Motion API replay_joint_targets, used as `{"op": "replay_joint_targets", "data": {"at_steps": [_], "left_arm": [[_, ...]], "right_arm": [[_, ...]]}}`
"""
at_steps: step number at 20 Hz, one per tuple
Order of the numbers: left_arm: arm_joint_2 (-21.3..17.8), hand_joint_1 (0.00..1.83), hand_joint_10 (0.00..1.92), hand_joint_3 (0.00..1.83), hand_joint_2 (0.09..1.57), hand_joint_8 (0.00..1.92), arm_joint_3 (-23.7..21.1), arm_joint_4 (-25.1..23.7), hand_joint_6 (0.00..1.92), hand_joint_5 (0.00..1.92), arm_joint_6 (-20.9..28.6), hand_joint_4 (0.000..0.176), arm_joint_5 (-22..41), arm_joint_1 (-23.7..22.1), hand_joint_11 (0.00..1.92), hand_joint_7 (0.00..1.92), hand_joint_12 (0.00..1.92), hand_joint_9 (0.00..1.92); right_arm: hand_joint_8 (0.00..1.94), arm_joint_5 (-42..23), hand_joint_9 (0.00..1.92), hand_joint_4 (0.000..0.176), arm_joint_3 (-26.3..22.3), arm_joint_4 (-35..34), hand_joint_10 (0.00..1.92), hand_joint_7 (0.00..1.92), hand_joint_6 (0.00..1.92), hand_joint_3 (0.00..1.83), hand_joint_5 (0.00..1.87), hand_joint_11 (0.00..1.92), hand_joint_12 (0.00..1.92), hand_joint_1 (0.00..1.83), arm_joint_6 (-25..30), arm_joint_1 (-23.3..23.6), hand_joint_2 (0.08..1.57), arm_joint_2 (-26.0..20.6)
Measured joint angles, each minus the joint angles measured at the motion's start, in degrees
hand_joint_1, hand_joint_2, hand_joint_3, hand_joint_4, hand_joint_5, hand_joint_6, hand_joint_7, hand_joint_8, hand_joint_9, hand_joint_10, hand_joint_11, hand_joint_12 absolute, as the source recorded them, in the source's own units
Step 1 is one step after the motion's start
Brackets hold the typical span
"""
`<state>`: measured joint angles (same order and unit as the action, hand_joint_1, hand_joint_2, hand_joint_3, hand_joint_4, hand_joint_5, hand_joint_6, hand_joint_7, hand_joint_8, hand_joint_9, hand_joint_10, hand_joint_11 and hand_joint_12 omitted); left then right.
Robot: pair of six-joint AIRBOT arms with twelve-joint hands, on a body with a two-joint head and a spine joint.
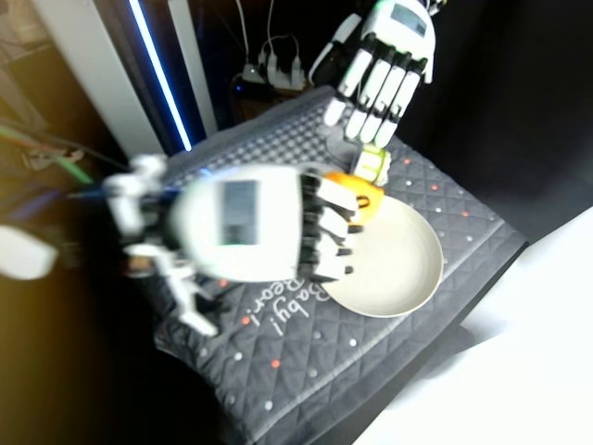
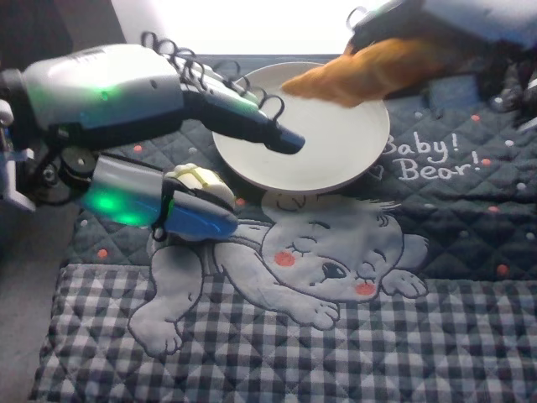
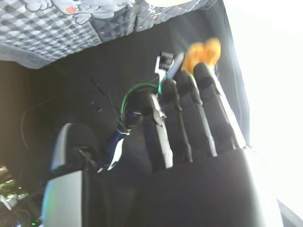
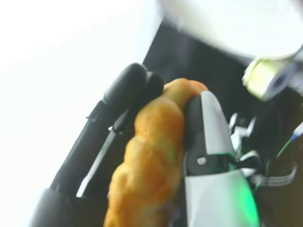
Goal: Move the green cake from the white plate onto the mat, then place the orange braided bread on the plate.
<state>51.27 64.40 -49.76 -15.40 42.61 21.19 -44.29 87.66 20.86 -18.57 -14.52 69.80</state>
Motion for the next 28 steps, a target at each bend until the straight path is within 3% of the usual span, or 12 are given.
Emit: {"op": "replay_joint_targets", "data": {"at_steps": [2,6,10,12,13,15,16,17,20,22,24,28], "left_arm": [[1.14,0.48,0.01,0.0,1.18,0.0,0.48,-0.15,0.01,0.68,0.2,0.036,0.5,0.0,0.3,0.72,0.58,0.69],[4.02,0.28,0.02,0.0,1.22,0.01,2.03,-1.79,0.01,0.69,2.21,0.005,1.33,0.0,0.08,0.76,1.32,0.72],[6.43,0.5,0.0,0.0,1.13,0.0,2.91,-2.75,0.0,0.67,3.41,0.024,2.14,0.0,0.0,0.65,1.19,0.59],[7.28,0.52,0.01,0.0,1.09,0.0,3.28,-3.08,0.01,0.71,3.89,0.0,2.6,0.0,0.04,0.65,1.23,0.61],[7.61,0.41,0.0,0.0,1.11,0.0,3.45,-3.21,0.0,0.45,4.07,0.054,2.75,0.0,0.01,0.56,1.04,0.53],[8.79,0.42,0.02,0.0,1.11,0.01,3.87,-3.96,0.02,0.48,4.9,0.063,3.3,0.02,0.0,0.59,1.3,0.59],[9.27,0.33,0.01,0.01,1.24,0.0,3.96,-3.93,0.0,0.33,5.18,0.0,3.39,0.07,0.0,0.53,1.33,0.57],[9.73,0.31,0.02,0.01,1.26,0.01,4.17,-4.02,0.01,0.35,6.03,0.0,3.78,0.07,0.0,0.55,1.38,0.6],[10.05,0.87,0.0,0.0,1.0,0.01,4.17,-4.04,0.0,0.43,6.38,0.0,4.46,0.52,0.0,0.42,0.81,0.36],[10.05,0.43,0.0,0.02,1.25,0.01,4.39,-4.72,0.02,0.52,6.67,0.0,4.33,0.87,0.0,0.47,0.62,0.35],[10.01,0.55,0.0,0.0,1.27,0.0,4.59,-4.33,0.03,0.63,7.78,0.0,4.68,1.2,0.0,0.43,0.7,0.31],[9.99,0.71,0.0,0.0,1.13,0.0,4.92,-4.28,0.01,0.48,8.07,0.0,5.16,1.31,0.0,0.33,0.75,0.31]], "right_arm": [[0.33,0.79,1.33,0.0,1.73,0.15,0.71,1.31,0.56,0.0,1.09,1.13,0.96,1.41,0.0,0.48,1.0,1.97],[0.92,1.44,1.45,0.0,4.87,-0.68,0.48,1.15,0.73,0.0,0.99,1.14,1.24,1.28,-0.31,1.51,1.08,5.05],[1.01,1.73,1.37,0.0,6.05,-0.24,1.1,1.03,0.93,0.0,0.96,1.27,1.52,1.27,-0.31,1.66,1.11,8.2],[1.55,1.64,1.42,0.0,6.82,-0.57,1.74,1.19,1.04,0.0,0.93,1.43,1.87,1.16,-0.31,1.88,1.14,9.66],[1.18,1.51,1.24,0.0,7.21,-0.9,1.37,1.0,1.04,0.0,0.92,1.16,1.67,1.24,-0.33,1.88,1.14,10.14],[1.37,1.55,1.23,0.0,8.96,-1.7,1.61,1.08,1.06,0.0,0.91,1.21,1.87,1.16,0.96,1.88,1.15,12.15],[1.49,1.68,1.26,0.0,9.53,-1.81,1.74,1.09,1.07,0.0,0.91,1.28,1.91,1.15,1.7,1.88,1.15,12.68],[1.48,1.84,1.27,0.0,9.88,-2.14,1.73,1.1,1.15,0.0,0.86,1.29,1.92,1.14,2.16,1.88,1.17,13.07],[0.11,1.84,0.89,0.0,9.9,-1.62,0.11,0.73,0.04,0.0,0.58,0.71,0.77,1.0,3.13,1.88,1.0,13.14],[0.0,1.75,0.73,0.038,9.9,-1.25,0.0,0.6,0.0,0.0,0.38,0.53,0.54,0.99,3.15,1.88,0.93,13.03],[0.0,1.64,0.74,0.095,9.6,-0.9,0.0,0.57,0.0,0.0,0.26,0.5,0.73,0.96,3.3,1.88,0.9,13.05],[0.0,1.38,0.67,0.113,9.49,-0.04,0.0,0.52,0.0,0.0,0.22,0.42,0.81,0.91,3.65,1.88,0.87,13.03]]}}
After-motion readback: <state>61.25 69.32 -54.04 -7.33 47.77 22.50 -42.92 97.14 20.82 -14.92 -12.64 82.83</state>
